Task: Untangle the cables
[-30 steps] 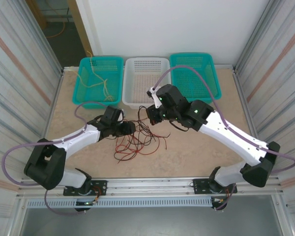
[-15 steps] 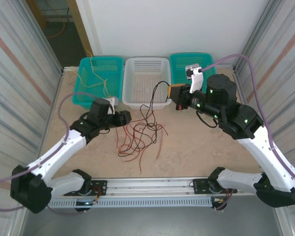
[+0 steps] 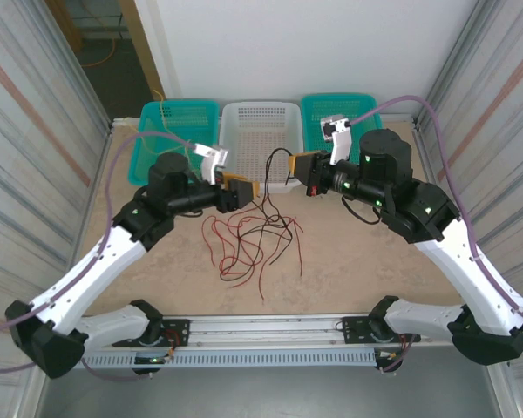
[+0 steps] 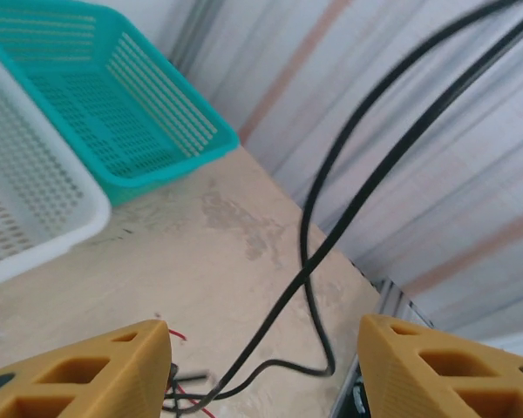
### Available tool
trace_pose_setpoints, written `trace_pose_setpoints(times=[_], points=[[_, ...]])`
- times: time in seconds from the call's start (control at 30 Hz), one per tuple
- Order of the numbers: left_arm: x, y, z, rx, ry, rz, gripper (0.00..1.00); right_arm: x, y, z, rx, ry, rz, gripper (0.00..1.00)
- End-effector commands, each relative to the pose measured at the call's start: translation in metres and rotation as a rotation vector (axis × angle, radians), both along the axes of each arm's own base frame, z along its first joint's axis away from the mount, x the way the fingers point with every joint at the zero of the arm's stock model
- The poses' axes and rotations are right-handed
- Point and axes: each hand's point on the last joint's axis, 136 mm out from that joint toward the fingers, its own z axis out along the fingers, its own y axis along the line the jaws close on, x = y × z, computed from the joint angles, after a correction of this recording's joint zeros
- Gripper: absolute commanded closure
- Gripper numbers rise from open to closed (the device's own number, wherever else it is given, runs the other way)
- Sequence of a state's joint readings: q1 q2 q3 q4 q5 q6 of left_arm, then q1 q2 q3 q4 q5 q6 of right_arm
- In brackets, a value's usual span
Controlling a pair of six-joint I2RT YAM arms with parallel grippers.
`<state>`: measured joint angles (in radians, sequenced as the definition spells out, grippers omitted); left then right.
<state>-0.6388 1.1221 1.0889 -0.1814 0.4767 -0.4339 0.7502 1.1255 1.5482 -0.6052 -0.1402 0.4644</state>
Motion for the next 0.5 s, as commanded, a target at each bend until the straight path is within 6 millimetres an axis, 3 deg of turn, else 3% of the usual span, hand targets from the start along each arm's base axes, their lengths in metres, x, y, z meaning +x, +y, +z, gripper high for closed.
trace_pose_setpoints(times=[0.0,0.37,0.47], points=[[-0.01,-0.016,0.004,0.006,-0.059,-0.086,0.41,-0.001,0.006,0.007,0.048,0.007,0.028,0.98],[0.003,-0.01,0.006,0.048,-0.135,-0.024,0.34,-0.005,0.024,-0.01,0.035,0.086,0.113,0.96],[0.005,-0.016,0.006,0.054,-0.13,-0.046,0.44,-0.005,0.027,-0.014,0.032,0.102,0.128,0.96]])
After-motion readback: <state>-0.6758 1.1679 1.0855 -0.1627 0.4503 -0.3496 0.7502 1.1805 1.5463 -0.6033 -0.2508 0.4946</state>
